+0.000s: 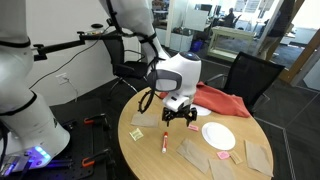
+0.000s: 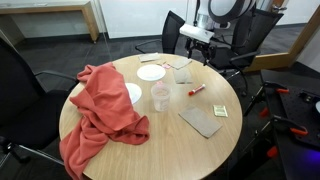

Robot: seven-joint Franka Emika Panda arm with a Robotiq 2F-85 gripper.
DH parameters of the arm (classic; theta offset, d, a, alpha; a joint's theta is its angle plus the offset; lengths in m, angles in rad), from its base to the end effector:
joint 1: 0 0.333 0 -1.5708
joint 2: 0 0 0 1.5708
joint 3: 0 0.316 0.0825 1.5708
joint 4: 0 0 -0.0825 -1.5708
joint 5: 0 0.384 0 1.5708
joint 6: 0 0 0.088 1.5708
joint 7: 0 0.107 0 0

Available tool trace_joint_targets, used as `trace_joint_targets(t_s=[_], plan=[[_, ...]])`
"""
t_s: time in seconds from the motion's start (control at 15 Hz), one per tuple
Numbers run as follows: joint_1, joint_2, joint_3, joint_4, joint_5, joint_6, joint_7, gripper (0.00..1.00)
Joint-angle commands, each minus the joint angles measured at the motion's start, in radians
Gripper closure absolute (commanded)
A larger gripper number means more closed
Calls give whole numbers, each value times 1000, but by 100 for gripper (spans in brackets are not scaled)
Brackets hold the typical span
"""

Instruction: Put the marker on the table

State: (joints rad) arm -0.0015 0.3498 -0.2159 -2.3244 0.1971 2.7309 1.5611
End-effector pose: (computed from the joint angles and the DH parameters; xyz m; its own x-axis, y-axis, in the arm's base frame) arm 0.5122 -0.1241 0.1986 -0.3617 -0.9322 -0.0166 -0.9296 0.3619 -0.0692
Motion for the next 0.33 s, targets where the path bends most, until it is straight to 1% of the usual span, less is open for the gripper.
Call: trace_joint_targets(t_s=[0.0, 0.27], plan=[[-2, -15, 1, -7, -20, -12, 4, 0], [0, -43, -4, -27, -40, -20, 5, 0]])
